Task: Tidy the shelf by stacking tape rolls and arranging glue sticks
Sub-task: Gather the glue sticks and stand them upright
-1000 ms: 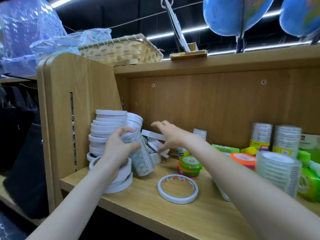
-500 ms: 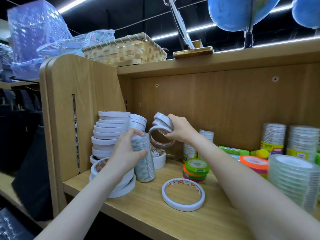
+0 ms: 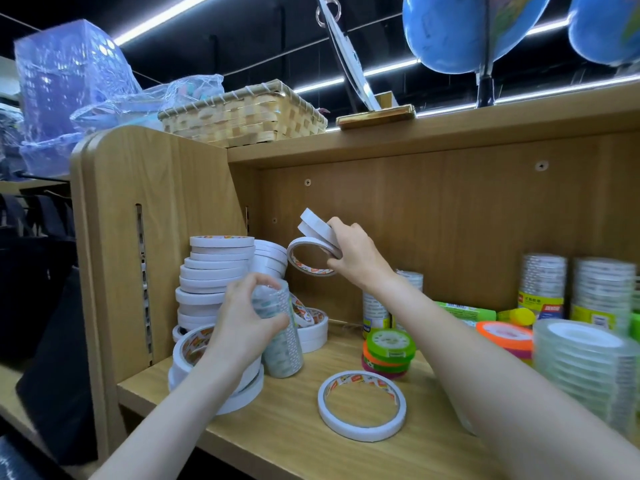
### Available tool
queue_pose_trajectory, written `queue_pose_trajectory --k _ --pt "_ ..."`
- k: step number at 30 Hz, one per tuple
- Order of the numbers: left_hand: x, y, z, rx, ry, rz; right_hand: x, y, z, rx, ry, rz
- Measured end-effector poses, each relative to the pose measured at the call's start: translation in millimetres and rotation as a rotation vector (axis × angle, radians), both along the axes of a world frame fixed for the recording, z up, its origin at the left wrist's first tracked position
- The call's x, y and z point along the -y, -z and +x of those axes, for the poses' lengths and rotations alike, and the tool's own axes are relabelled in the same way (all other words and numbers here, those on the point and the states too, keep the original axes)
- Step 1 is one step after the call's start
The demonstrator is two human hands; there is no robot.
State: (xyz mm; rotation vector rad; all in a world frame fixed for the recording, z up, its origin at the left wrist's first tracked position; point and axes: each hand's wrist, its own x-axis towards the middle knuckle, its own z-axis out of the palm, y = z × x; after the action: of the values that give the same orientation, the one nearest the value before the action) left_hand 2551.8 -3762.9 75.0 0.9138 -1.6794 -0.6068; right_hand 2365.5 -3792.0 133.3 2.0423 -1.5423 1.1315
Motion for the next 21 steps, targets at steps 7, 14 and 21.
queue_pose_trajectory --k 7,14,21 --pt "3.7 -2.3 2.6 0.007 0.005 0.033 4.7 26.6 15.5 -0.175 -0.083 0.691" --pt "6.8 -2.0 3.5 -0.032 0.044 0.069 13.7 46.8 26.1 -0.318 0.055 0.509" --pt "3.1 -5.3 6.7 -0.059 0.081 0.13 27.6 24.9 18.2 -0.431 0.12 0.633"
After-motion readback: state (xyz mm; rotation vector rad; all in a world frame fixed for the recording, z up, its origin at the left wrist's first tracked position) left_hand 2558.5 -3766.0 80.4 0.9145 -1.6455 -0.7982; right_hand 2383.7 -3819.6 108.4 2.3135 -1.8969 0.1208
